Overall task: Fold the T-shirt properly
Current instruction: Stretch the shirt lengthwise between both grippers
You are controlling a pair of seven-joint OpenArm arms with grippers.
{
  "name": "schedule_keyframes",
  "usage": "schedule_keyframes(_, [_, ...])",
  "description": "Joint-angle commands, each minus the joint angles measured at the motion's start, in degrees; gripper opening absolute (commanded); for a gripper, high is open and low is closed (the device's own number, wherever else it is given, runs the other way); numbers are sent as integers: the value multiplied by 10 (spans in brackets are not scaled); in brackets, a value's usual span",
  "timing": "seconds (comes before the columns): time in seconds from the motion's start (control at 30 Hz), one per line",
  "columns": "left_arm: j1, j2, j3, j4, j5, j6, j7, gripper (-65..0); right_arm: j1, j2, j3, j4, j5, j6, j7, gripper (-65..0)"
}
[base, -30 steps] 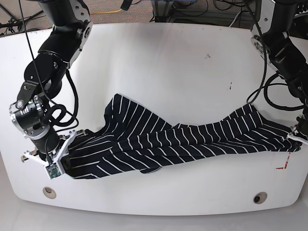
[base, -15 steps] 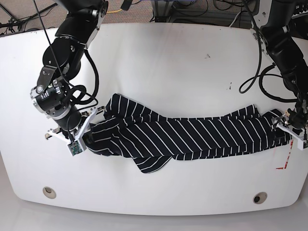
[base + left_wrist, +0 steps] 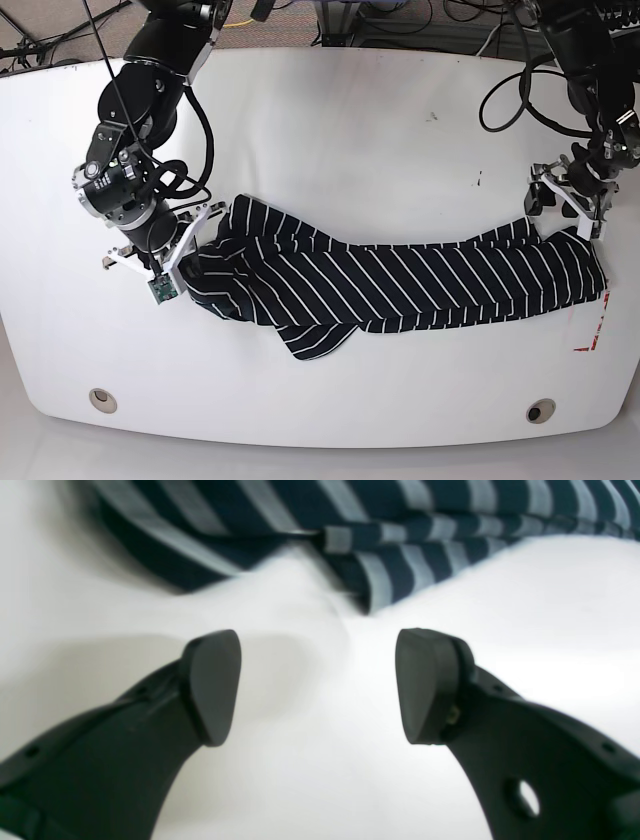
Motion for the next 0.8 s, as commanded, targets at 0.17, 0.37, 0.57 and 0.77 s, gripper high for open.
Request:
schedule_keyframes(0.17, [-9, 26, -2, 11, 43, -1, -16, -217, 11, 3, 1, 11, 6, -1, 17, -650])
schedule_keyframes(0.37, [-49, 68, -2, 10, 117, -1, -17, -217, 10, 3, 1, 10, 7, -1, 18, -650])
schedule_keyframes(0.57, [-92, 81, -2, -52, 151, -1, -18, -217, 12, 3, 1, 8, 7, -1, 18, -650])
schedule_keyframes(0.77, [-109, 77, -2, -133, 155, -1, -77, -217, 12, 5, 3, 8, 7, -1, 19, -650])
